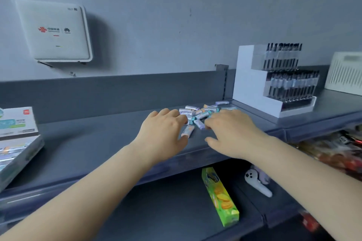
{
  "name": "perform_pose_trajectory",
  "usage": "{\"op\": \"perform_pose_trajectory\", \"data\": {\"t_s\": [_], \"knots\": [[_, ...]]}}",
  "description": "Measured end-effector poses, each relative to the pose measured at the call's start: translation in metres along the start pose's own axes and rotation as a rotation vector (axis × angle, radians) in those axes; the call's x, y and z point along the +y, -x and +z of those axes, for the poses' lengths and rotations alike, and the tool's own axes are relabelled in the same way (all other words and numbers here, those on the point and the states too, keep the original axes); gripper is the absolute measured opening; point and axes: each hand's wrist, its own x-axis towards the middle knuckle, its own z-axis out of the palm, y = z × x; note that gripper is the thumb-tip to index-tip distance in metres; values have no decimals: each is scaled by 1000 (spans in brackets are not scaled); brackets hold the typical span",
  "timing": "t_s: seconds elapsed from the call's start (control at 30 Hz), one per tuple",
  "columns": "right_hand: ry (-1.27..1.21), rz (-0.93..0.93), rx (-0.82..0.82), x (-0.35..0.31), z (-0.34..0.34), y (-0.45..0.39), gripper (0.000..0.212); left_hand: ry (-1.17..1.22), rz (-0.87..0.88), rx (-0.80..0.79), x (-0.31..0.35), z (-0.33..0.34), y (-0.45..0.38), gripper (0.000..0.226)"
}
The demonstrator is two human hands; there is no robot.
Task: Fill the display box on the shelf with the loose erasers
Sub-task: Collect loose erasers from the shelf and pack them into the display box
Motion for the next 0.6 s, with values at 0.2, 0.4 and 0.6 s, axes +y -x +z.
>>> {"op": "perform_pose_trajectory", "data": {"t_s": [0.2,0.4,0.6], "knots": [[-66,112,-45,65,15,17,30,68,39,-27,30,21,-47,32],[-155,196,-44,109,41,1,24,65,33,-127,33,46,-101,34],[-261,238,-49,146,69,-36,15,46,37,-170,26,76,-157,32]]}}
